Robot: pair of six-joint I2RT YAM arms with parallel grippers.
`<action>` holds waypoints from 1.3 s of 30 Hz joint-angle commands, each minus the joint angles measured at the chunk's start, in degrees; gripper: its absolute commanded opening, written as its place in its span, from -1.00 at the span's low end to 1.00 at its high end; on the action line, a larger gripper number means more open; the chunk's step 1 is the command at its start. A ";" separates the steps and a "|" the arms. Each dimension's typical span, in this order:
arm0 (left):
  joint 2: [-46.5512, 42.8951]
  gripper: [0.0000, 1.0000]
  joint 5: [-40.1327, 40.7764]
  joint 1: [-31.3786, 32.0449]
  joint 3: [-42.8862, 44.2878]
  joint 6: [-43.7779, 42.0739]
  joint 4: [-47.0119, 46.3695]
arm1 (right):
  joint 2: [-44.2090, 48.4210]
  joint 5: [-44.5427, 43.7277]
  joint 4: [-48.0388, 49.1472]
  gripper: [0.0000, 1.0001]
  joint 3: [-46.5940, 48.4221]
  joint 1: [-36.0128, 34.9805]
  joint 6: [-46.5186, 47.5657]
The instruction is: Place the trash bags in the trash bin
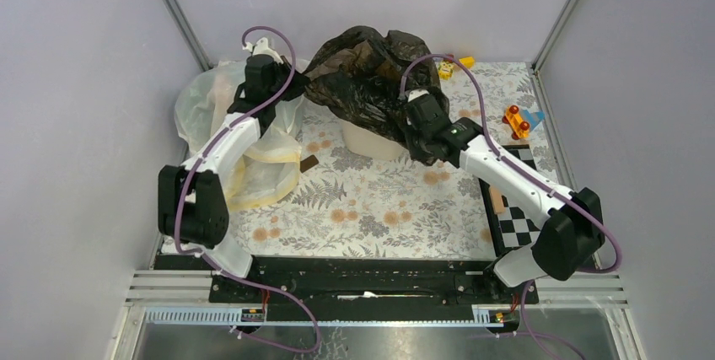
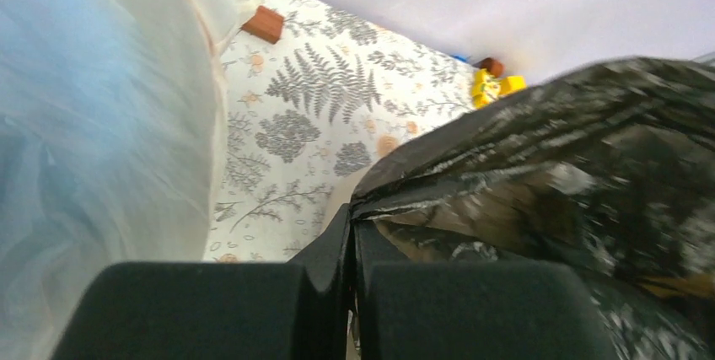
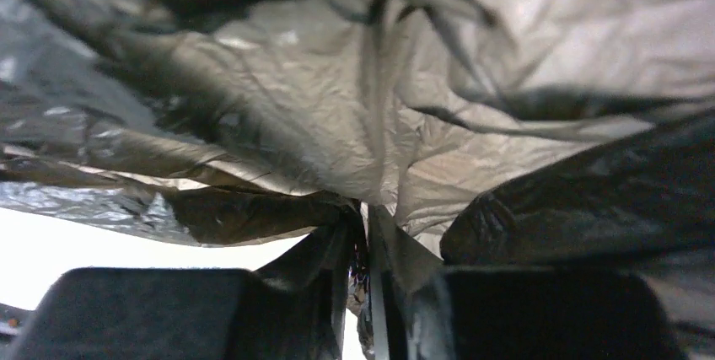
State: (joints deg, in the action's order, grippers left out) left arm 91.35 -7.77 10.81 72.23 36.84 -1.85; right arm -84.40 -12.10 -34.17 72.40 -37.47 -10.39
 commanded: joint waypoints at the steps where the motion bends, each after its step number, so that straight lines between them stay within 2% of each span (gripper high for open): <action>1: 3.32 -1.00 3.55 -0.82 5.76 -3.05 0.61 | 1.76 -4.72 1.02 -0.47 0.10 0.80 -1.27; 4: 5.18 -1.00 4.60 -1.11 6.61 -3.10 1.37 | 3.88 -4.38 1.21 -0.17 0.06 0.82 -0.88; 7: 6.12 -1.00 1.86 -1.14 6.07 -2.92 -1.22 | 7.51 -0.23 1.94 0.13 0.61 0.91 -0.64; 9: 6.36 -1.00 0.02 -1.14 5.69 -2.25 -2.84 | 12.04 3.57 5.09 0.44 0.20 0.94 -0.64; 12: 6.20 -1.00 -1.35 -1.18 5.80 -1.65 -4.38 | 14.73 5.55 6.03 0.59 2.53 0.96 -1.09; 17: 6.11 -1.00 -0.57 -1.14 6.61 -2.06 -3.67 | 14.81 4.81 6.07 0.65 6.79 0.98 -1.89; 20: 6.12 -1.00 1.35 -1.14 7.07 -2.58 -2.36 | 14.52 -1.01 7.22 0.57 7.95 1.00 -2.60; 28: 6.99 -1.00 2.96 -1.14 9.12 -2.66 -1.07 | 9.36 -12.44 7.17 0.55 14.56 2.67 0.77; 33: 8.15 -1.00 2.93 -1.14 10.53 -2.81 -0.38 | 5.58 -6.89 7.58 0.54 18.02 8.42 0.24; 35: 8.70 -1.00 2.73 -1.14 11.04 -2.83 -0.50 | 4.02 -4.56 7.63 0.47 19.45 10.49 -0.22; 39: 10.70 -1.00 -1.60 -1.19 11.65 -2.21 -3.02 | 0.39 -1.68 7.79 0.41 22.19 12.84 -0.61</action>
State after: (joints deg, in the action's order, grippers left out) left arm 100.29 -6.00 10.00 80.99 34.89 -1.04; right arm -81.21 -17.65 -28.62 90.21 -26.57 -10.55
